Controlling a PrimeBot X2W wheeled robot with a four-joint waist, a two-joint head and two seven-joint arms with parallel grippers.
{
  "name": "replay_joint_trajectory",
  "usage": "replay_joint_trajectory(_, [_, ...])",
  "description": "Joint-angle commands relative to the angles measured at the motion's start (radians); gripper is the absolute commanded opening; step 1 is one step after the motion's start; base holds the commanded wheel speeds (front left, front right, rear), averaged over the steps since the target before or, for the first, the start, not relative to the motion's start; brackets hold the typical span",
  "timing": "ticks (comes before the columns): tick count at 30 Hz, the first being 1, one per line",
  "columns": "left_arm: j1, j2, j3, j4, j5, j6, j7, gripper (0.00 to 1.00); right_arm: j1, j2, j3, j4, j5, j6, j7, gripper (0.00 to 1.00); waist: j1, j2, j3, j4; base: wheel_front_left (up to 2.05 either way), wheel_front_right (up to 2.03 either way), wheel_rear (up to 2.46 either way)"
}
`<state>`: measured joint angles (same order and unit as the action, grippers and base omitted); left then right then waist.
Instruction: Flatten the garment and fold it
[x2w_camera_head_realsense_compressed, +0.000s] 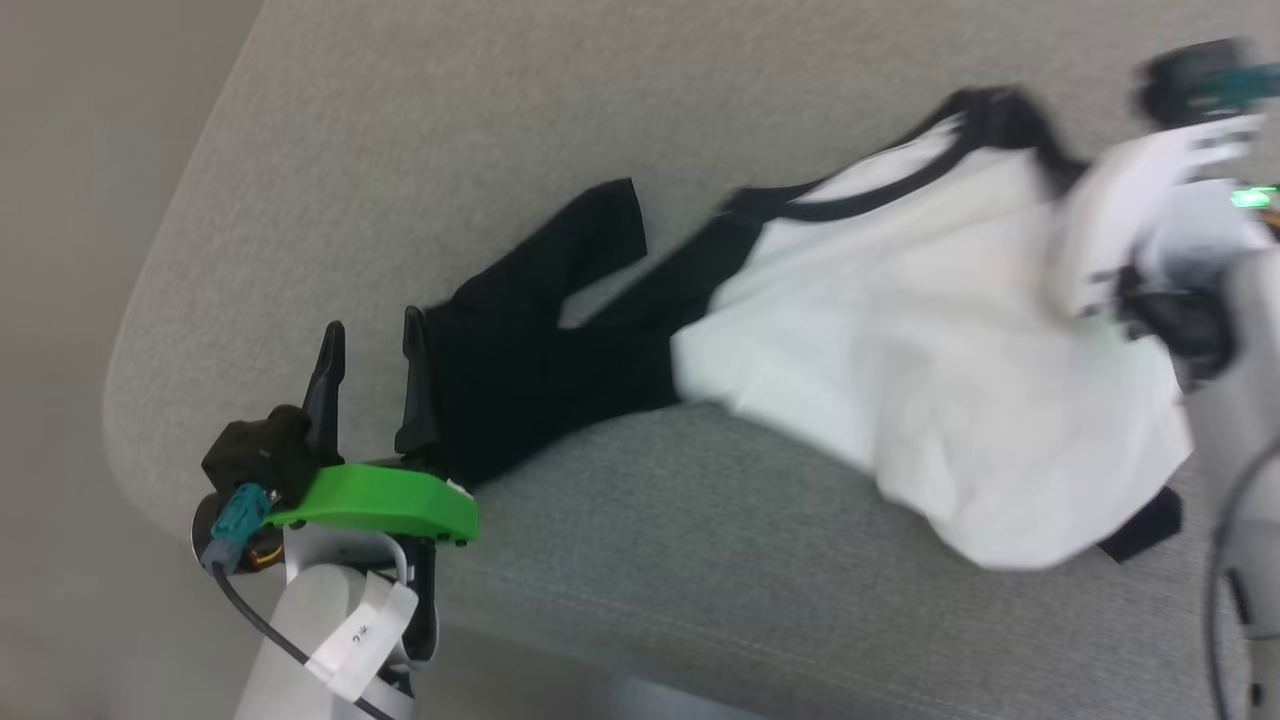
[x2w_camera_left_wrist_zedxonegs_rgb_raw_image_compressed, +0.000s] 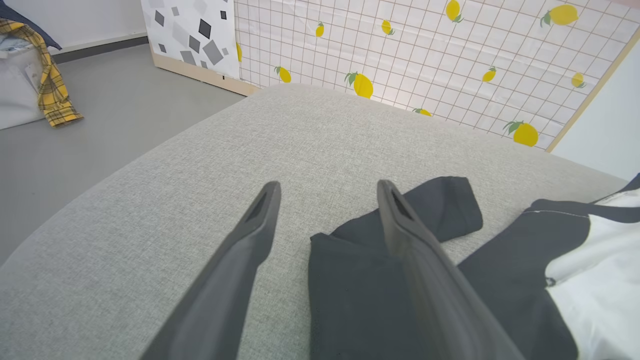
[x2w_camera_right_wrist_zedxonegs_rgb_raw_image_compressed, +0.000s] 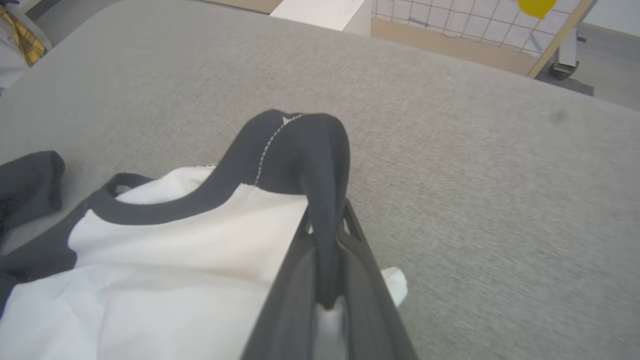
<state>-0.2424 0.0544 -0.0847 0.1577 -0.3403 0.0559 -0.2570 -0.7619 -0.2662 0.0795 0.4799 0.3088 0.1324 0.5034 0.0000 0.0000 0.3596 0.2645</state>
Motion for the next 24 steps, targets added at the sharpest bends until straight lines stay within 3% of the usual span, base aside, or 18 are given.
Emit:
replay_joint_trajectory(1, [0.007, -0.004, 0.005, 0.006, 0.009, -0.007, -0.005, 1.00, 0.029, -0.020, -0.041, -0.023, -0.002, -0.002, -0.017, 0.00, 0.0000, 0.0000, -0.069, -0.067, 0.00, 0.00, 0.00])
replay_joint_trajectory(6, [0.032, -0.004, 0.018, 0.022, 0.011, -0.018, -0.005, 1.00, 0.200, -0.021, -0.216, -0.107, -0.040, -0.002, 0.025, 0.00, 0.0000, 0.0000, -0.114, -0.111, 0.00, 0.00, 0.00])
replay_joint_trajectory(11, [0.040, -0.004, 0.017, 0.039, -0.001, -0.023, -0.005, 1.00, 0.395, 0.055, -0.289, -0.152, -0.045, -0.002, 0.110, 0.00, 0.0000, 0.0000, -0.139, -0.132, 0.00, 0.00, 0.00])
replay_joint_trajectory(14, [0.046, -0.004, 0.018, 0.051, -0.001, -0.026, -0.005, 1.00, 0.440, 0.101, -0.309, -0.197, -0.033, -0.002, 0.084, 0.00, 0.0000, 0.0000, -0.151, -0.144, 0.00, 0.00, 0.00])
replay_joint_trajectory(15, [0.049, -0.004, 0.019, 0.057, 0.000, -0.028, -0.005, 1.00, 0.447, 0.115, -0.320, -0.219, -0.029, -0.002, 0.052, 1.00, 0.0000, 0.0000, -0.157, -0.150, 0.00, 0.00, 0.00])
replay_joint_trajectory(24, [0.047, 0.002, -0.008, 0.109, -0.005, -0.056, 0.024, 1.00, 0.526, 0.183, -0.472, -0.403, 0.041, -0.002, -0.186, 1.00, 0.0000, 0.0000, -0.204, -0.187, 0.00, 0.00, 0.00])
